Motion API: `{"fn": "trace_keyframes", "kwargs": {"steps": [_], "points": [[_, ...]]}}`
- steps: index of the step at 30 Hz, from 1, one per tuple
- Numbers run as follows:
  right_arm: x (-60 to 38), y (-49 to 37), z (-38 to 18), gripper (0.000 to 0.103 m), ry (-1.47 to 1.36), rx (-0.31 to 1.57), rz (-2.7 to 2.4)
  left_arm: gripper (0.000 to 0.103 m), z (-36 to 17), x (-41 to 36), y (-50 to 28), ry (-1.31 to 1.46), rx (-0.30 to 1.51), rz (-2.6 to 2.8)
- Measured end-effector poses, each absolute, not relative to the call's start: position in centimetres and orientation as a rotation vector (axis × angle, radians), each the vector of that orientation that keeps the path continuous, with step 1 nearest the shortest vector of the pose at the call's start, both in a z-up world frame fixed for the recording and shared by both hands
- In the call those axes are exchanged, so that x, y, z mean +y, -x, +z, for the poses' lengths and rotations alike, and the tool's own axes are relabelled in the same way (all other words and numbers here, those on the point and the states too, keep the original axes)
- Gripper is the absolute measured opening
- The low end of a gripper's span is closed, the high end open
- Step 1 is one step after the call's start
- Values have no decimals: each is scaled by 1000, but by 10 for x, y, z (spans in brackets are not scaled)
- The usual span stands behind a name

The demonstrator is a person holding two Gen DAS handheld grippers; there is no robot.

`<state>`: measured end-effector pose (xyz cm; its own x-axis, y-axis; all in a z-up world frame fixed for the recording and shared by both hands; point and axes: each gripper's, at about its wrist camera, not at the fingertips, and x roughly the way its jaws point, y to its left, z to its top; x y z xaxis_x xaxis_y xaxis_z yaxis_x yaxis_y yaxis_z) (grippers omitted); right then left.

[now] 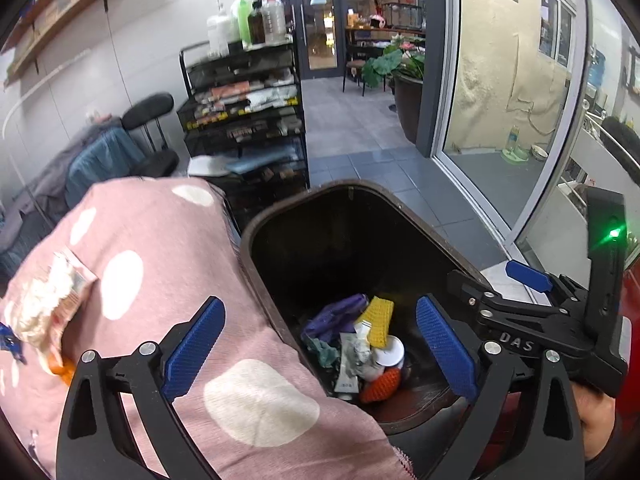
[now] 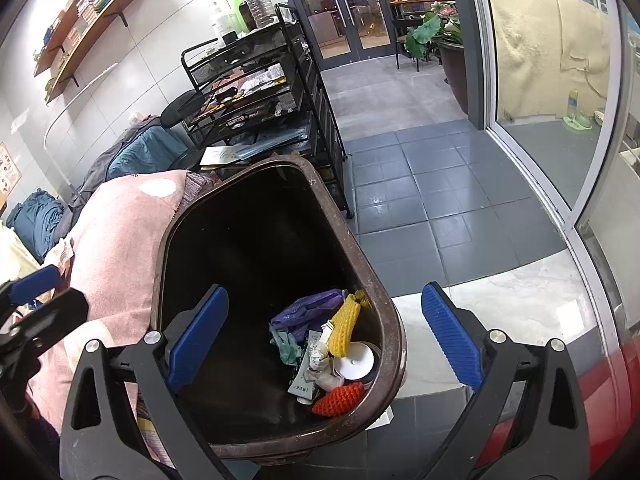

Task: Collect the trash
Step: 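Move both grippers back over the table toward the remaining trash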

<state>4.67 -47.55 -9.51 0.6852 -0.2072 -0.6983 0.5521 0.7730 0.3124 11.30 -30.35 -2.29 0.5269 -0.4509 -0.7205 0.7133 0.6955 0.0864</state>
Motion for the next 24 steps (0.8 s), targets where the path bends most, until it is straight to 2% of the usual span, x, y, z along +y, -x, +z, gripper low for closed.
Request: {"fn": "trace_keyframes", "kwargs": {"steps": [12, 24], "points": [[-447, -58, -80, 96, -466, 656, -389, 98, 2, -261, -105, -339, 652, -676], [-368, -107, -41, 97, -323, 633, -183, 98, 4, -162, -131, -237, 687, -508]]}}
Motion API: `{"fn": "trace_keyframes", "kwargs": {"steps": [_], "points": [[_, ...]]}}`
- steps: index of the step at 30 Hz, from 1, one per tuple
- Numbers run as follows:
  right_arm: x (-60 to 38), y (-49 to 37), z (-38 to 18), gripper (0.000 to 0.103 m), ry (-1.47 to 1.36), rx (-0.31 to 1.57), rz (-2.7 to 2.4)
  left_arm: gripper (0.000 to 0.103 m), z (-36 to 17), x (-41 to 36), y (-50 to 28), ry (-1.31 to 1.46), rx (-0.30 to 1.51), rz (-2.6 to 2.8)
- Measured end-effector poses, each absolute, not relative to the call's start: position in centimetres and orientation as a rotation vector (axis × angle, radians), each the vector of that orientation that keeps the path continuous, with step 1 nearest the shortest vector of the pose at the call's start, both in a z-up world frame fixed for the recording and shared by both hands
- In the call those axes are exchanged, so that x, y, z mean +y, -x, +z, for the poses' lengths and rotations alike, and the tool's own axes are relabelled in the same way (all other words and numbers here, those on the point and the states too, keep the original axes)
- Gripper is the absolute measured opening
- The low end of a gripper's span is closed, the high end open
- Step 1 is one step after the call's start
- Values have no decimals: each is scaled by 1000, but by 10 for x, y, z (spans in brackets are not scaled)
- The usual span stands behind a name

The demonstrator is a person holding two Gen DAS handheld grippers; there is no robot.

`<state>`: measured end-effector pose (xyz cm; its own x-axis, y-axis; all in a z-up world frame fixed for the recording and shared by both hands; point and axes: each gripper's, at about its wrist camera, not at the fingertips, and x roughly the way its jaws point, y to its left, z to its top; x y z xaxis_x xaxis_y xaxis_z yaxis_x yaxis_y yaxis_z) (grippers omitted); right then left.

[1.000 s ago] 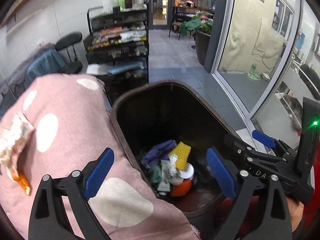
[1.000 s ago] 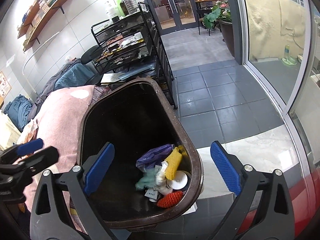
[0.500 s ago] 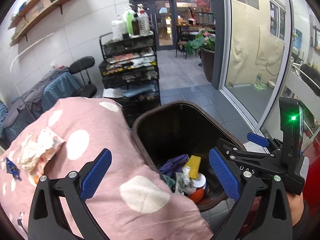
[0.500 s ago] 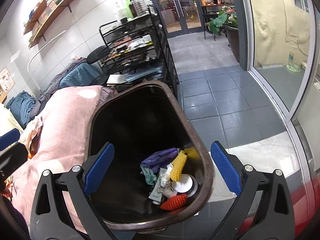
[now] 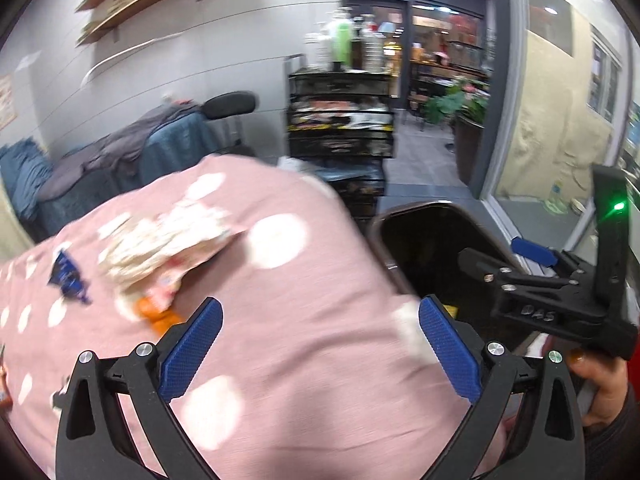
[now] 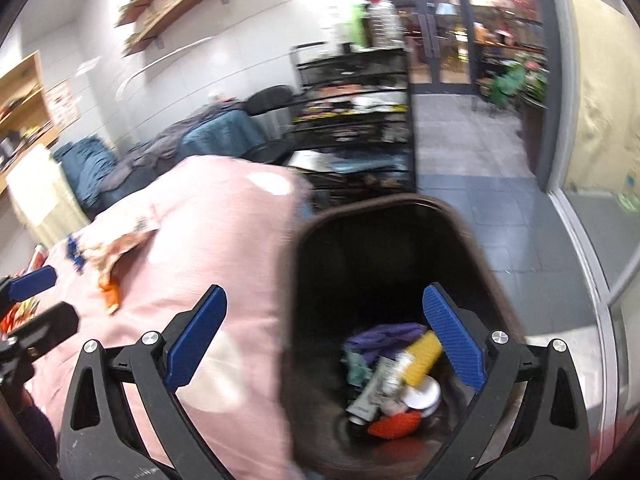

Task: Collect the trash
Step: 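Move both grippers back over the table toward the remaining trash, then grasp the blue Oreo wrapper with the left gripper while the right grasps the white plastic bag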

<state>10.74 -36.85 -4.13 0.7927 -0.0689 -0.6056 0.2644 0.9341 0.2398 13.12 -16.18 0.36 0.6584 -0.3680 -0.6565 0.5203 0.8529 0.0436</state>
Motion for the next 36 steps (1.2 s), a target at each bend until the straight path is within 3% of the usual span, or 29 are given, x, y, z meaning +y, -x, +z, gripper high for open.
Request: {"fn": "trace_keyframes", "kwargs": {"steps": [19, 34, 35, 36], "points": [[-178, -207, 2, 97, 71, 663, 247, 97, -27, 53, -243, -53, 827, -105], [-75, -326, -39, 97, 459, 737, 322, 97, -38, 61, -363, -252, 827, -77], [-73, -332, -42, 95, 472, 739, 306, 93, -41, 63, -366, -252, 832, -76], [-73, -337, -45, 80, 469, 750, 304, 82, -43, 64, -367, -248, 834, -71]]}}
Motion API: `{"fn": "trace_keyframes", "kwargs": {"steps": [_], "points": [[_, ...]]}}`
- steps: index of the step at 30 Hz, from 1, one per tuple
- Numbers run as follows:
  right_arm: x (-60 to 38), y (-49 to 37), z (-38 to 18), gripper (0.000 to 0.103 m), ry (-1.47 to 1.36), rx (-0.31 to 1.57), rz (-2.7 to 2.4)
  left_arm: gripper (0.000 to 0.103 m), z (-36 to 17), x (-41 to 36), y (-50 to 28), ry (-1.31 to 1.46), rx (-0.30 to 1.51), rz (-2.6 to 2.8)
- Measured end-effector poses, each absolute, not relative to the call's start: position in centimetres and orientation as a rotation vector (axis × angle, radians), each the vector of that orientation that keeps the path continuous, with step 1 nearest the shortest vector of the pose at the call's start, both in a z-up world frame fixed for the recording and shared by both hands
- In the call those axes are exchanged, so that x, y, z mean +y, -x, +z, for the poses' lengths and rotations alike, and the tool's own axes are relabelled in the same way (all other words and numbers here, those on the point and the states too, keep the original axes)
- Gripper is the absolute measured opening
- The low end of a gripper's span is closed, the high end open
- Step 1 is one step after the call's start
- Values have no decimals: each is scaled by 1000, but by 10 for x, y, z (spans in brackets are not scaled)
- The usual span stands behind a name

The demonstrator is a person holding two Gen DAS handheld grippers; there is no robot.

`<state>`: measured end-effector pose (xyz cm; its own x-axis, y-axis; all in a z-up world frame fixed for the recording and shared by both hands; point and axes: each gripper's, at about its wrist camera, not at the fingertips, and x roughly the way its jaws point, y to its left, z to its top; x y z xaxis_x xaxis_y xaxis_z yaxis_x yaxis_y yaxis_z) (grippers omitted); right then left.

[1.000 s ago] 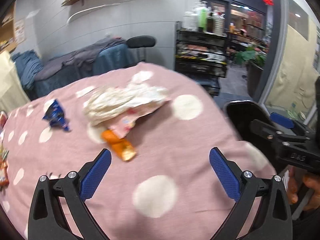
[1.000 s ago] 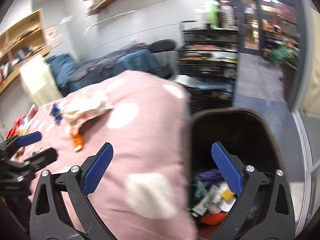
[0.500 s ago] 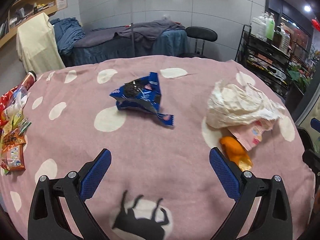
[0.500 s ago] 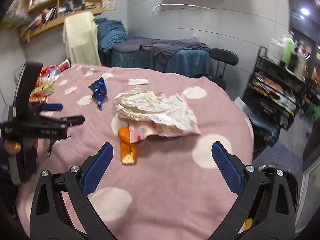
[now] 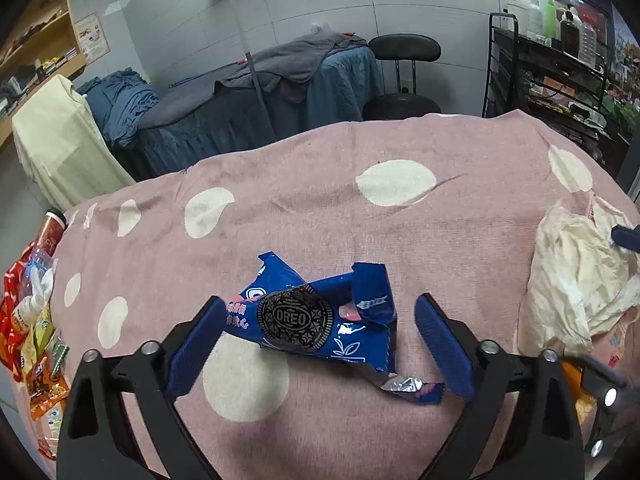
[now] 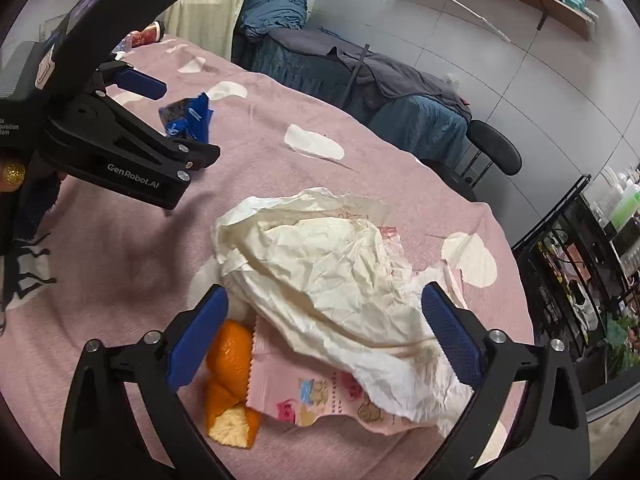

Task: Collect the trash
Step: 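Grasp the blue Oreo wrapper with the left gripper while the right grasps the white plastic bag, then carry the white plastic bag to the bin and release it with the right gripper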

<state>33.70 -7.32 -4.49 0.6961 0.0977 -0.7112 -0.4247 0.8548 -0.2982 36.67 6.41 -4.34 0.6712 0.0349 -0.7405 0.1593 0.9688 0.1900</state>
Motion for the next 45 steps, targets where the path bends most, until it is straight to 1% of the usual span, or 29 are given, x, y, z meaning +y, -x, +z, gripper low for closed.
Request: {"fn": "trace_keyframes", "kwargs": {"steps": [1, 2, 3, 4, 5, 6, 7, 9, 12, 24, 34, 45], "points": [[-74, -340, -45, 71, 452, 762, 315, 70, -46, 67, -366, -238, 837, -67], [-75, -342, -45, 60, 436, 761, 319, 63, -47, 71, -365, -220, 839, -66], [-77, -343, -43, 44, 420, 752, 319, 49, -47, 73, -364, -202, 842, -65], [-80, -342, -39, 35, 404, 744, 321, 34, -47, 76, -362, -181, 850, -64], [-81, -342, -37, 32, 392, 738, 326, 25, -47, 79, -360, -165, 857, -62], [-83, -341, -36, 29, 383, 733, 327, 21, -46, 81, -357, -146, 858, -59], [-85, -339, -32, 28, 367, 726, 326, 18, -44, 84, -353, -128, 849, -56], [-87, -334, -28, 26, 348, 711, 327, 17, -38, 88, -344, -102, 832, -53], [-90, -322, -18, 25, 331, 677, 329, 16, -28, 90, -326, -73, 803, -59], [-126, -253, 18, 25, 207, 585, 324, 16, 13, 71, -239, 28, 701, -158], [-189, -198, 25, 25, 56, 576, 218, 16, 18, 29, -191, 84, 677, -307], [-257, -154, 13, 25, -81, 583, 81, 16, 12, -22, -170, 111, 696, -448]]}}
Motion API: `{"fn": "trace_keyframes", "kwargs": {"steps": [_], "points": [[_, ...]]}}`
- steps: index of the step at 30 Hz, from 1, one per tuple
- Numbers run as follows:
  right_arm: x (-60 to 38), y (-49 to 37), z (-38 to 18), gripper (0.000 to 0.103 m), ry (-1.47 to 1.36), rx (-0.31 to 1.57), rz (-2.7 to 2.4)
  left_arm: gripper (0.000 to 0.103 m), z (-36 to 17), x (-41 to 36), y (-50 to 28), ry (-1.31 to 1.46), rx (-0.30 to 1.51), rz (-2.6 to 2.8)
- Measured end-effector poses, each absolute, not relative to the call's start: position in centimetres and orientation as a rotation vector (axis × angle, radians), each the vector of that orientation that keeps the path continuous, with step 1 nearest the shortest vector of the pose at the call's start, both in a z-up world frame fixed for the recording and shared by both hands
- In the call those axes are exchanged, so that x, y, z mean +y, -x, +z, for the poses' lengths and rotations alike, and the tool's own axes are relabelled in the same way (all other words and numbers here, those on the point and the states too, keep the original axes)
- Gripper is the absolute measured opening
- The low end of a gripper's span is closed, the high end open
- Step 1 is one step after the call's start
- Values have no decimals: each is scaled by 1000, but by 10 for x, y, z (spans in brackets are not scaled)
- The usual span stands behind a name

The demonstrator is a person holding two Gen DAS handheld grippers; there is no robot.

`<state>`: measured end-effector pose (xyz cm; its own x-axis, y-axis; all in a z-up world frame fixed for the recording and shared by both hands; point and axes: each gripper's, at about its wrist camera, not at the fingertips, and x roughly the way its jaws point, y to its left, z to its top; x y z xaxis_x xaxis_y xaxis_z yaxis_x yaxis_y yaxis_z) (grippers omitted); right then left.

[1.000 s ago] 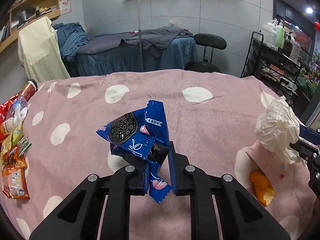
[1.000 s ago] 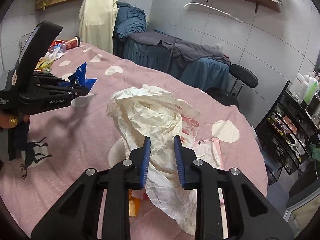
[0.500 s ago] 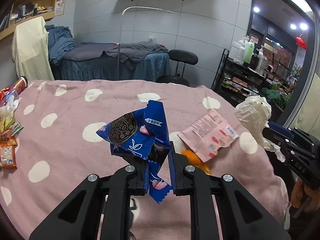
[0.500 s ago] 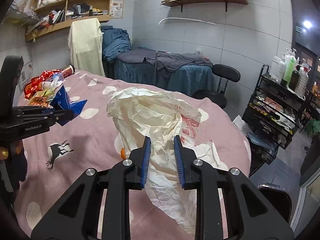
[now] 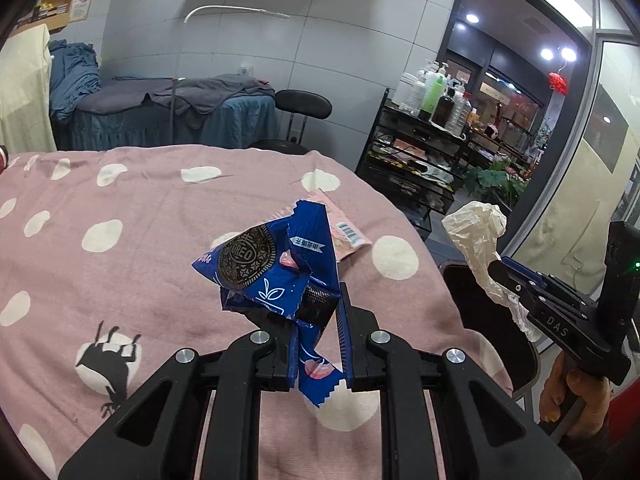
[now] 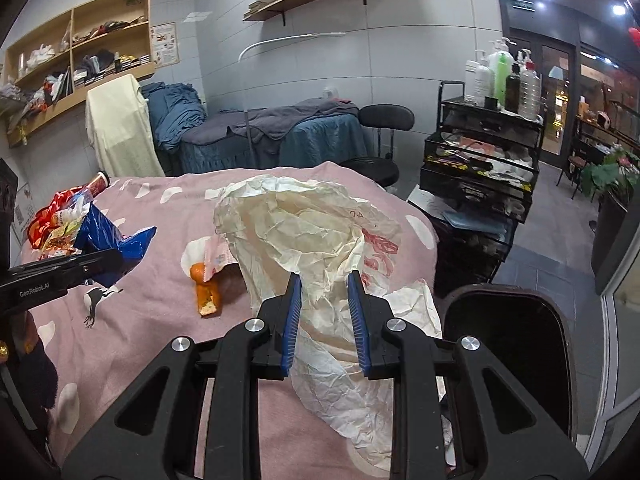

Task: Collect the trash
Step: 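Carry the white plastic bag to the bin and release it with the right gripper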

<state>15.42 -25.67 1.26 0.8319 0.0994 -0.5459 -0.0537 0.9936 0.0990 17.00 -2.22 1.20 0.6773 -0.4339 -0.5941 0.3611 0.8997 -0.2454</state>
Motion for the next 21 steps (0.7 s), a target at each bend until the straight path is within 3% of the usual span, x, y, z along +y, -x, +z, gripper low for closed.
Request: {"fn": "trace_keyframes", "kwargs": {"steps": [21], "points": [[-381, -115, -56, 25, -269, 718, -234, 16, 7, -114, -153, 41, 739, -633]]}}
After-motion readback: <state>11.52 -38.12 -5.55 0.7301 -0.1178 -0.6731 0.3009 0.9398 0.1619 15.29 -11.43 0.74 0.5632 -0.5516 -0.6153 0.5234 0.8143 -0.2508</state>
